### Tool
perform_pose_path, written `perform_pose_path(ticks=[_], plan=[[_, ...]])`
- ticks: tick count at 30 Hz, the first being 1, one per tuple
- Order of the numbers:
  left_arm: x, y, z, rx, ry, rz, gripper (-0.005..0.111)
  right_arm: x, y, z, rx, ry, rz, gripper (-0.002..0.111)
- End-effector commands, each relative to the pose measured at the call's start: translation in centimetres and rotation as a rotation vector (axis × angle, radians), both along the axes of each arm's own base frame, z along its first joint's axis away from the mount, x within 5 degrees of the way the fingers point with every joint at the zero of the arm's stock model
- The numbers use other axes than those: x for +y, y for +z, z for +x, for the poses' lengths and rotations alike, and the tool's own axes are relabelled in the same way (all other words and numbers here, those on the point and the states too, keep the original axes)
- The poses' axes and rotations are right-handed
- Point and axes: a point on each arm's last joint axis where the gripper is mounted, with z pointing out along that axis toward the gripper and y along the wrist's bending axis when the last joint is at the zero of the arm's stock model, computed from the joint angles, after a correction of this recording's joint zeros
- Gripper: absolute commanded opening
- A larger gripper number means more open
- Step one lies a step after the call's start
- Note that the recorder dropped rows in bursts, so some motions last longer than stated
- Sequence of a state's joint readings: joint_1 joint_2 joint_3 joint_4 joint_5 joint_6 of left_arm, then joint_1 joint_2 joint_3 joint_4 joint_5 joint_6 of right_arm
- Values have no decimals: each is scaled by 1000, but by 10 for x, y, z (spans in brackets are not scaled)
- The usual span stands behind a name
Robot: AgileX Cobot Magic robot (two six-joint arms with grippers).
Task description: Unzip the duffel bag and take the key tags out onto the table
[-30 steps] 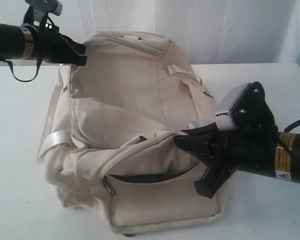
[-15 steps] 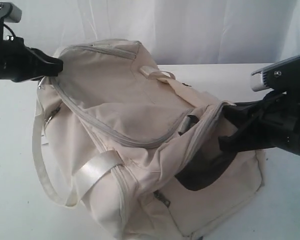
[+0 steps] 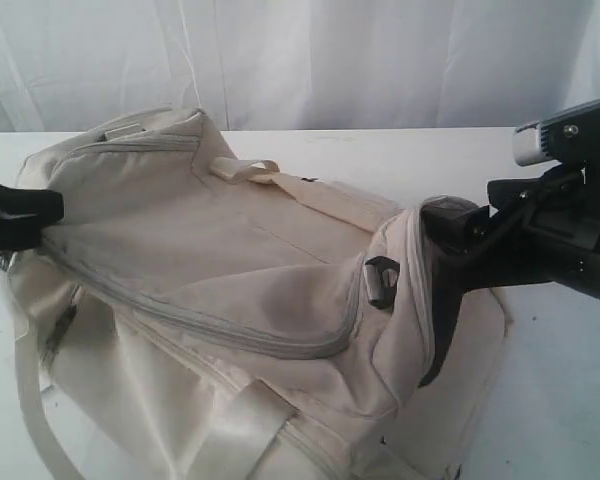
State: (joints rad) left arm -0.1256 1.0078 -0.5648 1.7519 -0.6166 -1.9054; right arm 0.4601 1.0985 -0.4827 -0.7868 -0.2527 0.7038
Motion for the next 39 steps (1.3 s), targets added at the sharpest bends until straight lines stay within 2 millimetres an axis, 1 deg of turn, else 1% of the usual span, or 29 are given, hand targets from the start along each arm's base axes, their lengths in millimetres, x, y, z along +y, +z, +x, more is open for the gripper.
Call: perform_pose_path(ticks=[1,5,9,11,12,13,15,16,18,19,22,26,29,31,33,37,39], plan=[[4,9,-33,-46,25,-97,0,3,12,-3,-37,28,91,80],[4,10,-58,-85,-2,-151,0,-1,22,-9,-32,3,165,80],[3,7,-77,-117,-41,-174,0,-11,30,-17,-55,-52,137,80],[2,2,-85,-95,-45,-218,0,-19,31,-21,-28,-124,123,80],[1,0,-89,-90,-58,-227,0,-23,31,-22,1,-161,149,80],[-1,-5,-96,-83,-98,-235,0,-30,32,-26,64,-246,216,80],[-1,-12,-102,-80,-112,-238,0,-37,33,-30,88,-308,228,80],[-1,-14,-103,-78,-108,-237,0,-38,34,-31,86,-310,229,80],[-1,-15,-104,-79,-108,-237,0,-36,28,-33,107,-298,252,80],[-1,-15,-104,-79,-108,-237,0,-34,20,-37,137,-282,259,80],[-1,-15,-104,-80,-111,-234,0,-24,10,-45,178,-214,242,80],[-1,-15,-104,-82,-110,-231,0,-13,9,-52,189,-141,238,80],[-1,-15,-104,-96,-114,-214,0,-12,10,-53,199,-137,251,80],[-1,-15,-104,-106,-119,-202,6,-12,10,-53,198,-134,253,80],[-1,-15,-104,-106,-119,-202,16,-11,10,-53,195,-128,257,80],[0,-15,-103,-108,-116,-199,44,-8,13,-54,178,-94,286,80],[0,-15,-103,-108,-116,-199,61,-6,16,-55,168,-71,311,80]])
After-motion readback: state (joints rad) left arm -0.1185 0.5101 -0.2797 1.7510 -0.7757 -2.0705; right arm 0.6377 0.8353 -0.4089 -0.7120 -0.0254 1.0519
